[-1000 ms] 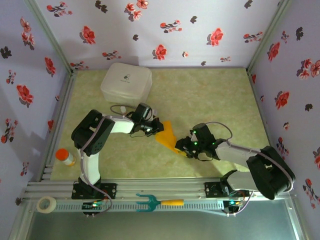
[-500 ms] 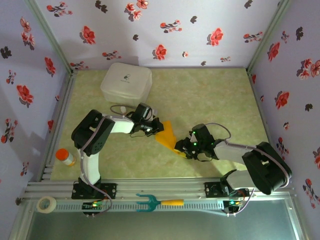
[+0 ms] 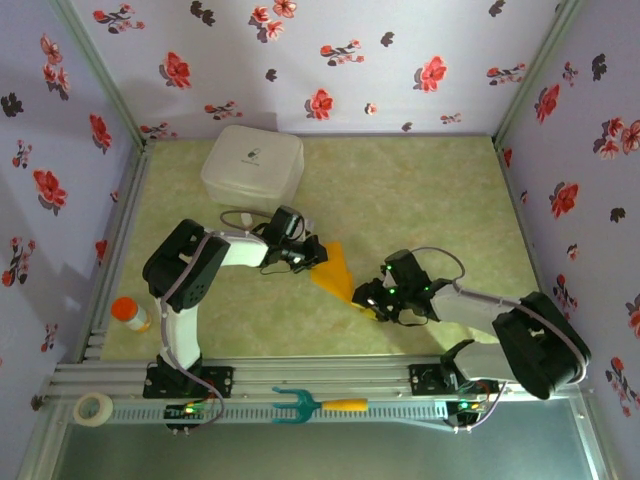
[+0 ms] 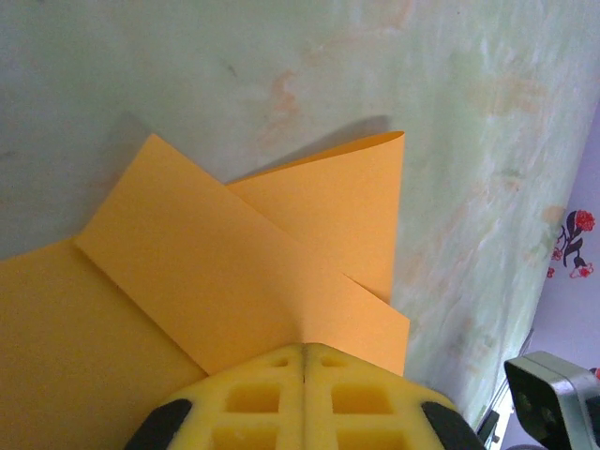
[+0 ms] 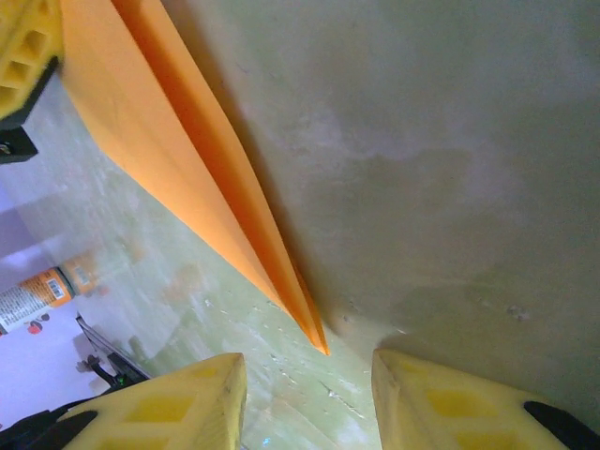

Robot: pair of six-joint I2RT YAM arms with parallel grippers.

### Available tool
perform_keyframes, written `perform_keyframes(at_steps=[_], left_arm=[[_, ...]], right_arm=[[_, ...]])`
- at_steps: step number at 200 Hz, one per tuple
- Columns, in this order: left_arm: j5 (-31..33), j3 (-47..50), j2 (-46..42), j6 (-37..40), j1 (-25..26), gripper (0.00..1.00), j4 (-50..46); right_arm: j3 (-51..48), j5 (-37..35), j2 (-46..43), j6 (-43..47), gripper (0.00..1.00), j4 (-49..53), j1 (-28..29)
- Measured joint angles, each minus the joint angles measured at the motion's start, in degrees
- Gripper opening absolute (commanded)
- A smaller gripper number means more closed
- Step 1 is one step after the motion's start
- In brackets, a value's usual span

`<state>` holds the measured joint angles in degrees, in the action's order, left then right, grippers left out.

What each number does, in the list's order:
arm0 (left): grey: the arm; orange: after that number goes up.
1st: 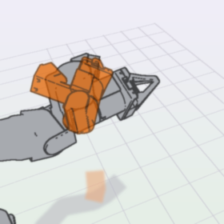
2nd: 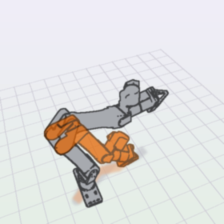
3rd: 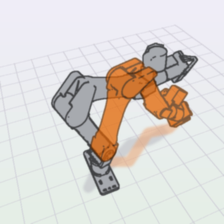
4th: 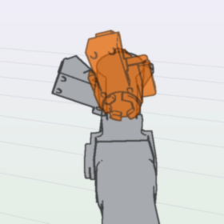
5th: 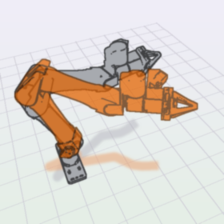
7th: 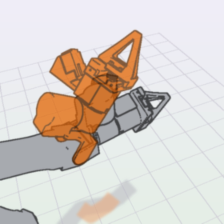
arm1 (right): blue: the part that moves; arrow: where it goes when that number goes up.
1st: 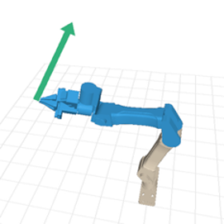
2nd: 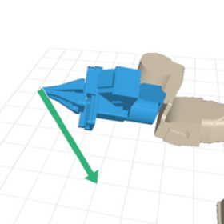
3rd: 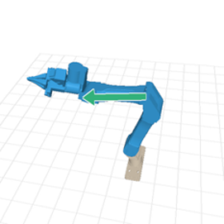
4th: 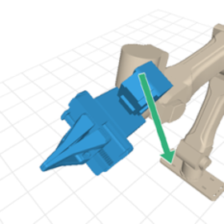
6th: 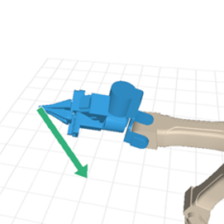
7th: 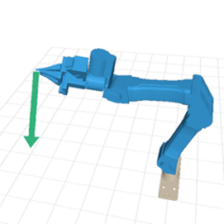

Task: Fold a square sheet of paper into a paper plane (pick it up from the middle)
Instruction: Fourth fold the wing at the center of the table, then turn over the square sheet of paper at the center of the table.

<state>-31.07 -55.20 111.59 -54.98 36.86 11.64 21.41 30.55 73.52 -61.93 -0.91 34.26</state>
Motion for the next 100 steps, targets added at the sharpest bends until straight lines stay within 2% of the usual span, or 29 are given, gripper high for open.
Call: perform_keyframes(at_steps=[100], left_arm=[[0.13, 0.00, 0.00, -0.20, 0.00, 0.05, -0.02]], right_arm=[[0.13, 0.72, 0.98, -1.16, 0.41, -1.70, -0.02]])
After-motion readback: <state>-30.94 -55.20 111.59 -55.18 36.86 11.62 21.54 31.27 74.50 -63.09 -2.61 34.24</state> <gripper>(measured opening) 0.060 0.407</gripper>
